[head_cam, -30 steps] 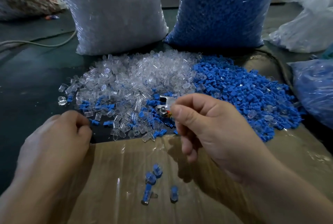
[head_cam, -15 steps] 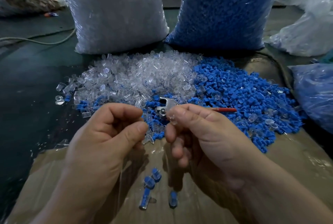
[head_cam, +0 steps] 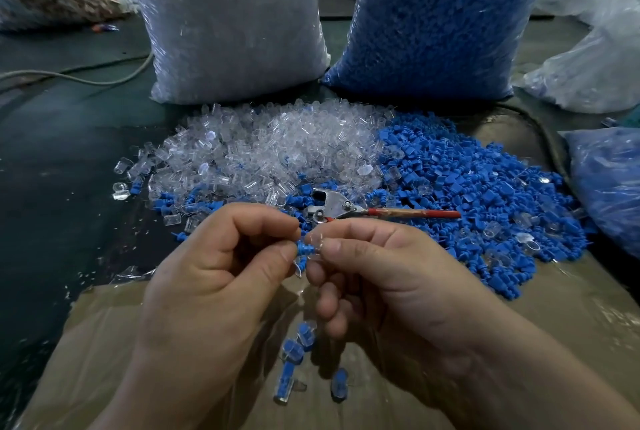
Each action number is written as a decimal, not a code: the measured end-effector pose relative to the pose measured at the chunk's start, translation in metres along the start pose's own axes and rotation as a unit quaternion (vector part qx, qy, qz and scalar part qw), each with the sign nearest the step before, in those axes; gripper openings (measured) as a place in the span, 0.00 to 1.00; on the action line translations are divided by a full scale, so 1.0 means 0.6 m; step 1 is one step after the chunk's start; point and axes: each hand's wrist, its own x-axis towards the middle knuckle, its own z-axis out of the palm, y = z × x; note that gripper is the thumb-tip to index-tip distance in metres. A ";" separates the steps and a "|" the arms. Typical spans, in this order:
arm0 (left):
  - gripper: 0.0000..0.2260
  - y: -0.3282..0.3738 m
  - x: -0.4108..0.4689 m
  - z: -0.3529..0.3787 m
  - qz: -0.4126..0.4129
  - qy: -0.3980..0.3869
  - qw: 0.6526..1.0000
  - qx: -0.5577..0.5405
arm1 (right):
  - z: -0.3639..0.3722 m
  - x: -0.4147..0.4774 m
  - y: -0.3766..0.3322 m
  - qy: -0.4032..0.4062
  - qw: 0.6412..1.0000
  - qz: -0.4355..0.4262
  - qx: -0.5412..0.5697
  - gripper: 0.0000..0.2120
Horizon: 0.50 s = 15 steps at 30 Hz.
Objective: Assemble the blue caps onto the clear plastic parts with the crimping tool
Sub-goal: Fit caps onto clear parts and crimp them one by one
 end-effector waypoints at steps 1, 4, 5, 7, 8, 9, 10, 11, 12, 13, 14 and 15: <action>0.11 0.003 -0.001 0.000 0.002 0.001 1.000 0.009 | 0.000 0.000 0.001 -0.001 1.000 0.000 -0.002 0.16; 0.10 0.009 -0.001 -0.001 0.022 -0.006 0.999 0.042 | 0.002 0.000 0.000 0.007 1.000 -0.010 -0.003 0.12; 0.10 0.011 -0.001 -0.001 0.025 -0.013 0.999 0.047 | 0.003 0.000 0.000 0.012 1.000 -0.016 -0.003 0.09; 0.10 0.013 -0.002 0.001 0.031 -0.029 0.998 0.048 | 0.004 -0.001 0.000 0.016 0.999 -0.029 -0.012 0.06; 0.11 0.014 -0.002 0.002 0.033 -0.034 0.998 0.048 | 0.005 -0.002 0.001 0.015 0.999 -0.033 -0.023 0.06; 0.12 0.014 -0.003 0.002 0.032 -0.035 0.998 0.043 | 0.004 -0.002 0.001 0.011 0.999 -0.036 -0.033 0.06; 0.14 0.012 -0.002 0.002 0.026 -0.035 0.999 0.029 | 0.003 -0.001 0.002 0.005 0.998 -0.039 -0.042 0.07; 0.15 0.010 -0.002 0.003 0.014 -0.039 0.999 0.004 | 0.002 -0.001 0.002 -0.002 0.998 -0.042 -0.048 0.07; 0.17 0.009 -0.003 0.002 0.000 -0.046 0.999 -0.023 | 0.001 -0.001 0.002 -0.007 0.998 -0.045 -0.054 0.07; 0.18 0.008 -0.002 0.002 -0.015 -0.057 0.997 -0.043 | 0.001 -0.001 0.002 -0.007 0.997 -0.047 -0.062 0.07; 0.18 0.009 -0.002 0.001 -0.025 -0.068 0.996 -0.054 | 0.000 -0.001 0.002 -0.003 0.996 -0.049 -0.072 0.08; 0.17 0.010 -0.002 0.001 -0.030 -0.079 0.995 -0.055 | -0.001 -0.001 0.002 0.002 0.995 -0.051 -0.082 0.08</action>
